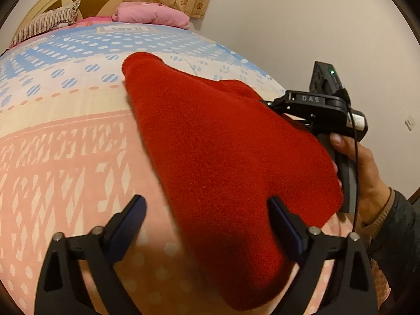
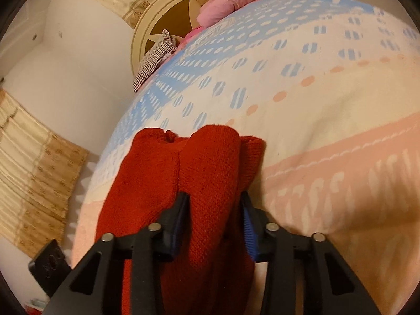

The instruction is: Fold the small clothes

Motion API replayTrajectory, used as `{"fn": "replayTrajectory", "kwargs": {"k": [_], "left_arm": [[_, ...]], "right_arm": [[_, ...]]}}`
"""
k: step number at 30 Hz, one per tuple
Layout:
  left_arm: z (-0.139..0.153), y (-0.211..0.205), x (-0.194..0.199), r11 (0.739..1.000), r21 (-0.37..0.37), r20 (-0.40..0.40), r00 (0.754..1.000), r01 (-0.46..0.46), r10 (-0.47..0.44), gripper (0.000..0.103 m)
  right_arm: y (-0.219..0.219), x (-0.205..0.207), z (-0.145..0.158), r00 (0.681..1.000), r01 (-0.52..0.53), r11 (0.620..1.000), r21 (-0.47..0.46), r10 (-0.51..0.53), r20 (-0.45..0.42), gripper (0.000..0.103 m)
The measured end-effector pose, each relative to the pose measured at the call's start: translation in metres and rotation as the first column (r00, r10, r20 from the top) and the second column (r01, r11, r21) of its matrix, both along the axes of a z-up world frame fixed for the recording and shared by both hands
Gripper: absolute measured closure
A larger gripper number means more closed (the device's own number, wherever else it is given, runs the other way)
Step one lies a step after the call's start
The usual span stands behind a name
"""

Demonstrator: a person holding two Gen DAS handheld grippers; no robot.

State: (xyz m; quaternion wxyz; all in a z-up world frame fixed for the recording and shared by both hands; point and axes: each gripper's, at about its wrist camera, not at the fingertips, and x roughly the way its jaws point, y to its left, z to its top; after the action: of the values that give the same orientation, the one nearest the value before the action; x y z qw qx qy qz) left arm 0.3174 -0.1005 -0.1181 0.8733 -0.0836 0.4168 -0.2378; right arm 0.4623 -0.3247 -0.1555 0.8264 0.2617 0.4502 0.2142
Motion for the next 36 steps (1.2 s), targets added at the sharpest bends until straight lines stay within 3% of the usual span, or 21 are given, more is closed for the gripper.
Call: {"fn": "replayTrajectory", "kwargs": {"k": [2, 4, 10, 15, 36], "left_arm": [[0.000, -0.002, -0.001, 1.000, -0.015, 0.000, 1.000, 0.026, -0.026, 0.023], [0.001, -0.005, -0.002, 0.998, -0.026, -0.001, 0.999, 0.051, -0.051, 0.038], [0.011, -0.007, -0.010, 0.999, -0.003, 0.022, 0.999, 0.048, -0.048, 0.060], [0.020, -0.011, -0.025, 0.999, 0.019, 0.045, 0.998, 0.046, -0.047, 0.064], [0.053, -0.047, -0.088, 0.986, -0.003, 0.101, 0.981, 0.167, -0.166, 0.067]], "right_arm": [[0.002, -0.002, -0.001, 1.000, -0.001, 1.000, 0.002, 0.001, 0.008, 0.070], [0.003, -0.004, 0.001, 1.000, 0.004, 1.000, -0.001, -0.004, 0.019, 0.072], [0.006, -0.017, 0.015, 0.997, 0.025, 0.999, -0.027, -0.023, 0.074, 0.076], [0.004, -0.036, 0.034, 0.993, 0.032, 0.999, 0.013, -0.033, 0.114, 0.076], [-0.029, -0.139, 0.086, 0.977, 0.062, 0.998, 0.000, -0.061, 0.206, 0.077]]}}
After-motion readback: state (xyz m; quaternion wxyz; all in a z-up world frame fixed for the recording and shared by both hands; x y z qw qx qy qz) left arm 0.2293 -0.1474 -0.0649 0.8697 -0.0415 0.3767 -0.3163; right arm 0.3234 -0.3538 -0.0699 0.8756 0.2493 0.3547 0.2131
